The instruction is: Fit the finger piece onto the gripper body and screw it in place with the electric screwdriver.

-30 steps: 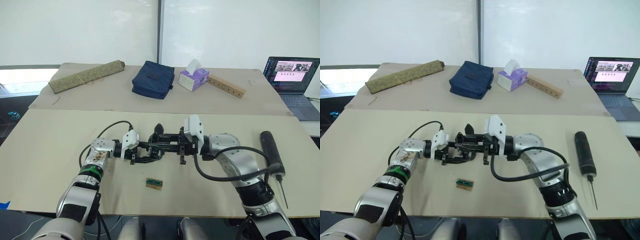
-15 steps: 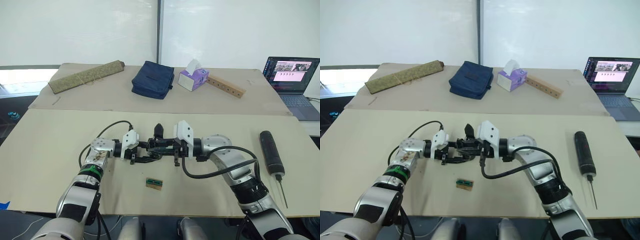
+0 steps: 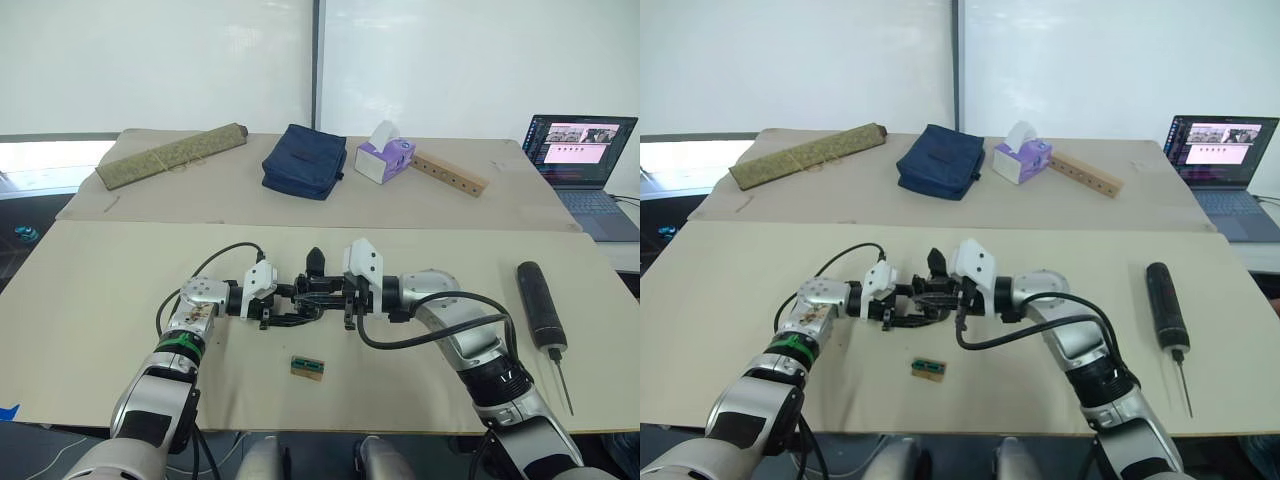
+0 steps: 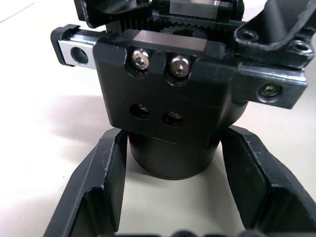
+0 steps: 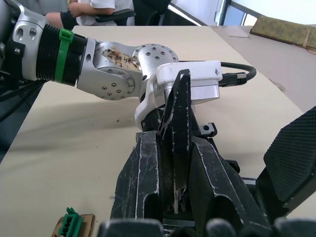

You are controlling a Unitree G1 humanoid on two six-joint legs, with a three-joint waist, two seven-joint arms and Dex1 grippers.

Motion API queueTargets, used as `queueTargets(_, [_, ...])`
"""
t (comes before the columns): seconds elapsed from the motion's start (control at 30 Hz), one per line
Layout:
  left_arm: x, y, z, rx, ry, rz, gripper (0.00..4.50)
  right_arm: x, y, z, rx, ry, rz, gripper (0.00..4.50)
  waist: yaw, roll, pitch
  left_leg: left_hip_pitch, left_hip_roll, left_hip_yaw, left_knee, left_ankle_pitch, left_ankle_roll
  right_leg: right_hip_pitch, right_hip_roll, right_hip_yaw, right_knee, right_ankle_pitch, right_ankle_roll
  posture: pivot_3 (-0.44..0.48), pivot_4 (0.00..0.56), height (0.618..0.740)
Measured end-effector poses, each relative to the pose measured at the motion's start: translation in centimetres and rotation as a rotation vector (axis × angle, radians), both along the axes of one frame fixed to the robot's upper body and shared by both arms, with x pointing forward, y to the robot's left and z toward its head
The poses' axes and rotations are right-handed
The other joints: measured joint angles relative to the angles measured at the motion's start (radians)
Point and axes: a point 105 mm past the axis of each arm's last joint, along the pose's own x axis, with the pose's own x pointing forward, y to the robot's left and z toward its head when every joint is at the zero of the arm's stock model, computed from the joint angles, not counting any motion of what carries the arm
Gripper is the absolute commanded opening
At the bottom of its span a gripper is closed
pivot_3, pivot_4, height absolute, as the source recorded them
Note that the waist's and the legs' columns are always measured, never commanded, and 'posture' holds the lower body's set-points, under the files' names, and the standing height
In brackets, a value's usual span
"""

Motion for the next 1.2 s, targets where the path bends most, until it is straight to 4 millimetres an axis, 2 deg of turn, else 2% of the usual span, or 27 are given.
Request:
queueTargets(0.67, [-0.2, 0.4, -0.2, 0.012, 0.001, 0.001, 2.31, -0.3, 0.3, -1.0, 0.068, 0.151, -0.064, 0.33, -0.010, 0.001, -0.006, 0.001, 0.000, 0.000, -0.001, -0.001, 0.001, 0.001, 0.000, 0.000, 0.000, -0.001, 0.000, 0.000, 0.150, 0.740])
queueTargets(1.2, [-0.3, 0.7, -0.3, 0.018, 0.009, 0.010, 2.31, -0.2, 0.7, -1.0, 0.019, 0.089, -0.027, 0.33, -0.019, 0.001, -0.010, 0.003, 0.001, 0.000, -0.002, -0.001, 0.001, 0.001, 0.000, 0.000, 0.000, -0.001, -0.001, 0.000, 0.150, 0.740])
